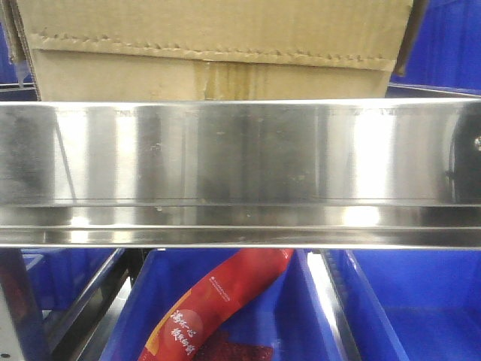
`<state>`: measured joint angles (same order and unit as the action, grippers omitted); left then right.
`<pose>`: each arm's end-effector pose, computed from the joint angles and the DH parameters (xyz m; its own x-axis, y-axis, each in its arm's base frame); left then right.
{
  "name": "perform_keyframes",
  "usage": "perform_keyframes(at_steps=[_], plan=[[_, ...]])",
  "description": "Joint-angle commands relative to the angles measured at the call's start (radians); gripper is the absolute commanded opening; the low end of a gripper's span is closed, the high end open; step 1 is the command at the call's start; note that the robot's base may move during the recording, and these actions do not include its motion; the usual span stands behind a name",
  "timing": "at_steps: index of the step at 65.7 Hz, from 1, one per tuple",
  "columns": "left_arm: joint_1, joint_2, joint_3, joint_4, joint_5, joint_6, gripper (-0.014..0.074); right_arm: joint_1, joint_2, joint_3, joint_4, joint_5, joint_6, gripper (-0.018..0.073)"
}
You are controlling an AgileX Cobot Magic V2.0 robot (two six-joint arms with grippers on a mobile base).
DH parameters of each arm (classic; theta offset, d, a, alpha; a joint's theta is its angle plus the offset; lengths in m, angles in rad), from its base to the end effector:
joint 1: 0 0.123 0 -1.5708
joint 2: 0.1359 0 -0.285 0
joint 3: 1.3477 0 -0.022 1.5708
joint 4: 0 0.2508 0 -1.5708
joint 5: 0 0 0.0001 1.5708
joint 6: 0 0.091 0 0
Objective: Stack two boxes on right shelf middle
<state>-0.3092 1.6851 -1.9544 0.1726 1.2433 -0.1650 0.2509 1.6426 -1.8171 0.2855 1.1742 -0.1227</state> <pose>0.3426 -0.0939 0.4379 -0.7531 0.1279 -0.6453 0.1206 0.9911 0.0557 0.3332 0.1098 0.4193 -0.7534 -0.2029 -0.6255 -0.4041 0.8933 0.1970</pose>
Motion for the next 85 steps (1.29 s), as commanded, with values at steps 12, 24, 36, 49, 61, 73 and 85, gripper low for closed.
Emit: perform_keyframes(at_steps=[12, 24, 36, 49, 61, 73, 85], plan=[[0.006, -0.026, -0.015, 0.021, -0.022, 0.004, 0.0578, -0.009, -0.051, -0.008, -0.010, -0.026, -0.016, 0.0538], [0.006, -0.111, -0.015, 0.009, -0.022, 0.004, 0.0444, -0.009, -0.129, -0.008, -0.010, -0.062, -0.016, 0.0538], [0.006, -0.229, 0.003, 0.008, -0.022, 0.004, 0.0288, -0.009, -0.223, -0.001, -0.010, -0.044, -0.016, 0.0309], [0.006, -0.403, 0.171, 0.014, -0.038, 0.004, 0.0052, -0.009, -0.346, 0.100, -0.010, -0.070, -0.052, -0.0168], [0.006, -0.597, 0.465, 0.014, -0.237, 0.004, -0.0111, -0.009, -0.489, 0.327, -0.012, -0.199, -0.088, -0.0154], [0.006, -0.803, 0.790, 0.014, -0.495, 0.004, -0.0111, -0.009, -0.659, 0.637, -0.012, -0.384, -0.158, -0.0154], [0.006, -1.023, 1.105, 0.014, -0.678, 0.004, -0.0111, -0.009, -0.856, 0.951, -0.012, -0.574, -0.213, -0.0154]])
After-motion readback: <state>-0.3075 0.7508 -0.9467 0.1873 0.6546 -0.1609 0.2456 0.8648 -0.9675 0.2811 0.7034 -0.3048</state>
